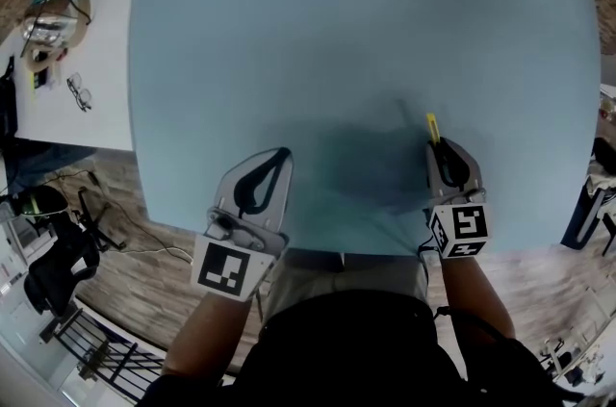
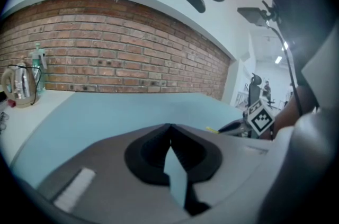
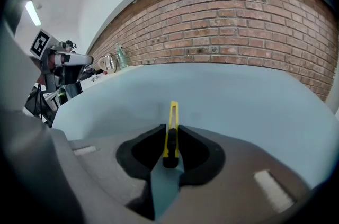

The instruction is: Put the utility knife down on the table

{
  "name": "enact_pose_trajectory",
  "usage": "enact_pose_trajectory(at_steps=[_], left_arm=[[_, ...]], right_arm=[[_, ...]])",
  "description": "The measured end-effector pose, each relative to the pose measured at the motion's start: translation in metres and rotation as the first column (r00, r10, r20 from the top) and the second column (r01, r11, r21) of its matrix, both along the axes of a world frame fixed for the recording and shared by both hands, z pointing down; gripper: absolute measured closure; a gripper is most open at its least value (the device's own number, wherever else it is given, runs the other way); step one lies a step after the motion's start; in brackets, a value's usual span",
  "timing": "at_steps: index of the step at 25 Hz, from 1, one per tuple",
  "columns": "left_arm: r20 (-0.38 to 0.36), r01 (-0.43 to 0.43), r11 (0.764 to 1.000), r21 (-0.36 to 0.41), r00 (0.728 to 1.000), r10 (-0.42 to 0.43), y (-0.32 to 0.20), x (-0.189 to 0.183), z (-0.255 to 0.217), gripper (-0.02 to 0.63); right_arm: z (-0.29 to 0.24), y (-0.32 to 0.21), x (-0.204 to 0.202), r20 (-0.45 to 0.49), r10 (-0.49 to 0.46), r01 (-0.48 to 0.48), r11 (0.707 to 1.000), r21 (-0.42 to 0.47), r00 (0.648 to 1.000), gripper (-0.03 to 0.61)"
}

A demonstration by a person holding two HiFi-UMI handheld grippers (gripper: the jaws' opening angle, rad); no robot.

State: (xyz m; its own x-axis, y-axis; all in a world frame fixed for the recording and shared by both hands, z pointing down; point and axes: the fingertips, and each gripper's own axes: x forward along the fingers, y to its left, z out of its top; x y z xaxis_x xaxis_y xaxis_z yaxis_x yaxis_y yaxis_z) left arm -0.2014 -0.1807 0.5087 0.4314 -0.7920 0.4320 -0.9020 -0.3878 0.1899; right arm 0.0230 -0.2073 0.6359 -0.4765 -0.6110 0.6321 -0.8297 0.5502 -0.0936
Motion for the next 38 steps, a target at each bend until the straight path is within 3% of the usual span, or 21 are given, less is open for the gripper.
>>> enact_pose_trajectory(at_steps=[18,24,38], left_arm=[[-0.003,0.026,0.999,0.023,1.0,-0.026,0.008,-0.005,-0.01,0.629],[0.004,0.03,0.999,0.034,1.0,-0.03,0.011,-0.008,-0.02,0.629],[0.023,0.017,0.995,0.099,1.0,-0.019,0.014,-0.01,-0.047,0.629]], right_arm=[[0.012,-0.002,-0.002,-0.045,-0.009,0.008,1.0,-0.024,0.999,0.499],[0.014,-0.001,-0.003,-0.037,-0.006,0.003,0.998,-0.061,0.999,0.456],[-0.022,-0.004,-0.002,-0.006,0.035,-0.035,0.999,0.005,0.999,0.446]])
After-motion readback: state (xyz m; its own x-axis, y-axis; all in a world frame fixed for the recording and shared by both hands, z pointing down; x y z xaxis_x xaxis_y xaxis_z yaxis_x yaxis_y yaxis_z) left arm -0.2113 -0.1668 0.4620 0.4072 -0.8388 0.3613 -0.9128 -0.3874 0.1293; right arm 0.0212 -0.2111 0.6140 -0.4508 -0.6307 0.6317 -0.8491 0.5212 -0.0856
